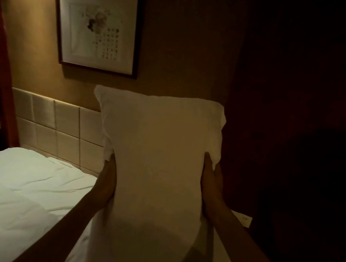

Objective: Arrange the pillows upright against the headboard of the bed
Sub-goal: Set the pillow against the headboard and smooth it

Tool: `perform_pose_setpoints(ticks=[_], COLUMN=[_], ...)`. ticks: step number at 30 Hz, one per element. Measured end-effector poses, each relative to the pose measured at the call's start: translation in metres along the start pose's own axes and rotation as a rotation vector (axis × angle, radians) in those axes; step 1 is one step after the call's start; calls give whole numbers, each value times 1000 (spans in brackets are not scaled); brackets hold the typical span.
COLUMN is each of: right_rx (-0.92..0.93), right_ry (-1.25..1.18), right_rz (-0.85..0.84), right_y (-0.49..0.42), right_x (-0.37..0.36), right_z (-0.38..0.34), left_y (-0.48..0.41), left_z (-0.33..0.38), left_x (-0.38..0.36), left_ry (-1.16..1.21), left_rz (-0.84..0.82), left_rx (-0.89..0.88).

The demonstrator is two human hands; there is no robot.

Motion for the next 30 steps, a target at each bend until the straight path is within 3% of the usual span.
perform_pose_setpoints(ticks=[15,23,30], right_rx=[44,44,-65], right_ry=[-40,-19,-47], right_rz=[-25,16,-22], right_y=[-72,-122,-171], right_x=[14,-36,-99], right_z=[0,8,18], left_y=[-58,-131,-199], left_z=[-6,-16,-22], left_x=[-40,-28,1], left_ry=[-3,-26,-60], left_rz=[67,26,42], left_rx=[-19,-11,-33])
Point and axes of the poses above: each hand's wrist, its own y-axis away from the middle knuckle, its own x-axis out of the back of the hand, z = x × y, the point moved 5 cm from there along -y, towards the middle knuckle, and after that the axes turned 14 degrees about y, right-handed, at the moved point
